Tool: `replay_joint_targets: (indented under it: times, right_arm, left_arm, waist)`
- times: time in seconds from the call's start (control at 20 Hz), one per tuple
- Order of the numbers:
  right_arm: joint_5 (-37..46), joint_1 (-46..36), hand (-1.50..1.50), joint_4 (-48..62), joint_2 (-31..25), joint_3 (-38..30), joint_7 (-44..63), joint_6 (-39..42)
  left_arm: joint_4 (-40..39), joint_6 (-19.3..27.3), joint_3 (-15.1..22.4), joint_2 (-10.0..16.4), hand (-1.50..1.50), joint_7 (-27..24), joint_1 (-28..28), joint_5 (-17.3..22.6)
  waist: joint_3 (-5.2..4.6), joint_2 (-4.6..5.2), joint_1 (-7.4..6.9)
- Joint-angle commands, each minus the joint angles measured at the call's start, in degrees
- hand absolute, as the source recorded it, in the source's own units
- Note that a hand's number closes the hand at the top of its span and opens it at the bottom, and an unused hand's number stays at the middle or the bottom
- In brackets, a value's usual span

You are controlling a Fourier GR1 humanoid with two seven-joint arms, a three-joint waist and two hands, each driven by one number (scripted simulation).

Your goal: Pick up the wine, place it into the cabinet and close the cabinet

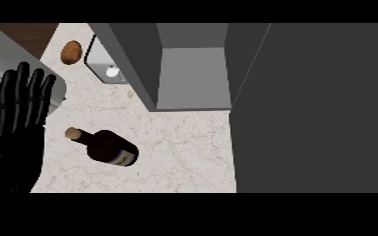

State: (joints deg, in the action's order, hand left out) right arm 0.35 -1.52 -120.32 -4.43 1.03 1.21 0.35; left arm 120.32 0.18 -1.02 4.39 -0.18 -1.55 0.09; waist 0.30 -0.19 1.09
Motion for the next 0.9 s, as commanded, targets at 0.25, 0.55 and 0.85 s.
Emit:
replay_joint_targets:
  times: [0.25, 0.55, 0.85]
  right_arm:
    - [-5.2, 5.6, -1.5, -4.6, -2.9, -1.1, -2.7, 6.1]
    - [-16.2, 11.9, -1.5, -10.6, -3.5, 7.5, 9.7, 12.5]
    - [-21.8, 15.1, -1.5, -22.7, -6.0, 5.3, 17.9, 10.5]
  left_arm:
    - [-0.4, -18.3, 0.7, 5.1, -1.5, 1.5, 4.4, 24.4]
    - [3.1, -15.2, 1.1, 6.2, -1.5, 21.3, -1.8, 42.7]
    - [16.3, -5.5, -9.0, 14.3, -1.5, 35.0, -0.6, 60.8]
  waist:
    - [-0.33, 0.09, 0.19]
    - [-0.31, -0.18, -0.73]
    - [-0.3, -0.24, -1.5]
